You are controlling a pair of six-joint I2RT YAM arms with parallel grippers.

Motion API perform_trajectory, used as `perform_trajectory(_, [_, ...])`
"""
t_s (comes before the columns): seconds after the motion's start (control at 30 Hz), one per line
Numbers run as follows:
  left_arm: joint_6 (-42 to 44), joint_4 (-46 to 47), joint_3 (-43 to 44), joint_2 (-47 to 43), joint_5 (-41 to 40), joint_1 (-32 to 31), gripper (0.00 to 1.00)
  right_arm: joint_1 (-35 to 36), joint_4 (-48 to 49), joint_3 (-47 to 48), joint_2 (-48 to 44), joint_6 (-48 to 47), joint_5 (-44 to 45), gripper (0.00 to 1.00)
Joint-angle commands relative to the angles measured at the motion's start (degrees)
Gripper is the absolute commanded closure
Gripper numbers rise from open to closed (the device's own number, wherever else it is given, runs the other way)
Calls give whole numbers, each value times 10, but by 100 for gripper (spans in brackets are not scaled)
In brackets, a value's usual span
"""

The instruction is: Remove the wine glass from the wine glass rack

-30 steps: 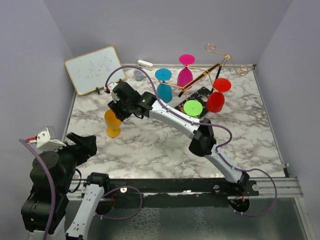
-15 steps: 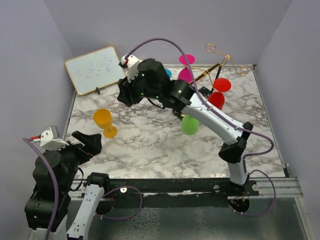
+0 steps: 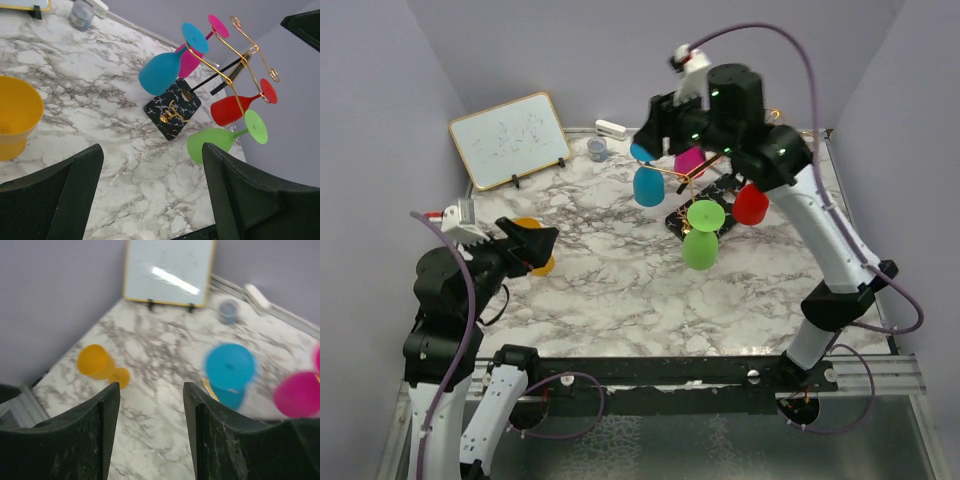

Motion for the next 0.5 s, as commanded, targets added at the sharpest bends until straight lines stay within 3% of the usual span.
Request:
perform_trajectory(0.0, [7,113,26,64,64,-2,18,-180,1,-86,-102,56,-100,47])
perform_trajectory(0.17, [15,142,70,158,113,-2,19,-398,28,-185,-170,125,-267,49])
perform_trajectory(0.47, [-1,181,54,200,145,-2,20,-617,115,-458,-321,209,-345,48])
